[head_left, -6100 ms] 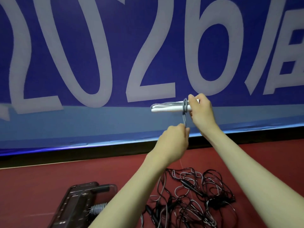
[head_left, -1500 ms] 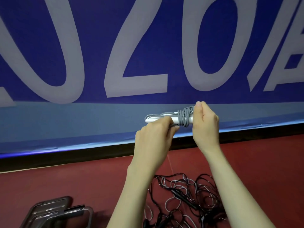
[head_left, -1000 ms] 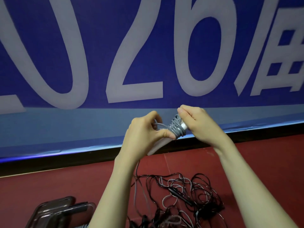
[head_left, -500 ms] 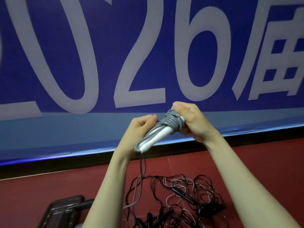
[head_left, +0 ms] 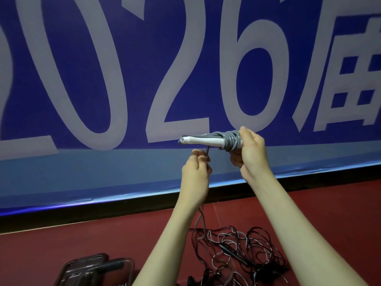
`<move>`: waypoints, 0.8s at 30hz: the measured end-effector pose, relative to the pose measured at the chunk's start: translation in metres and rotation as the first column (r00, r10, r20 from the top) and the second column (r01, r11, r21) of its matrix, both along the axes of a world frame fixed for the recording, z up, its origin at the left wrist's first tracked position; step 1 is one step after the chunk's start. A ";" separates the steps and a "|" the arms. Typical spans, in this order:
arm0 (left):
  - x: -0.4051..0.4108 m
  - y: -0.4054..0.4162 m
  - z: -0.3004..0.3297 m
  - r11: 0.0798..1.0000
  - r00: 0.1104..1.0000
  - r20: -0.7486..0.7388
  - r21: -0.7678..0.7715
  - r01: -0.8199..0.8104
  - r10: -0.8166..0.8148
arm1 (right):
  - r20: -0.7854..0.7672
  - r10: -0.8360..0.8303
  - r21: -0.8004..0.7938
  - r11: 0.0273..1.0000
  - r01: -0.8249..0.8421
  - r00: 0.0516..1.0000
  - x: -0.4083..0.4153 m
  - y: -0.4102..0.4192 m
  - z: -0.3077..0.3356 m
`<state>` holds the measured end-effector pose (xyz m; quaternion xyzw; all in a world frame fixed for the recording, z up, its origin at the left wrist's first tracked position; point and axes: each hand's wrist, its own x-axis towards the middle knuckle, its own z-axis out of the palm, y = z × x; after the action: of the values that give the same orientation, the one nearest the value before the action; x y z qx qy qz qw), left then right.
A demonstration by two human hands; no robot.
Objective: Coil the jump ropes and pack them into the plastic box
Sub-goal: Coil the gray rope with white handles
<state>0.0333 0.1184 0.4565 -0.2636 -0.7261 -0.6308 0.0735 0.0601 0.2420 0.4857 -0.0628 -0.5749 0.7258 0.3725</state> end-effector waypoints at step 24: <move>-0.005 -0.034 0.021 0.862 0.788 -0.615 -0.405 -0.305 -0.010 | -0.185 -0.339 0.832 0.445 0.331 0.922 0.002 0.016 -0.014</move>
<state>0.0287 0.0847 0.4774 -0.3989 -0.8178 -0.3050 0.2810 0.0618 0.2577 0.4721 0.0120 -0.8323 0.2626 0.4880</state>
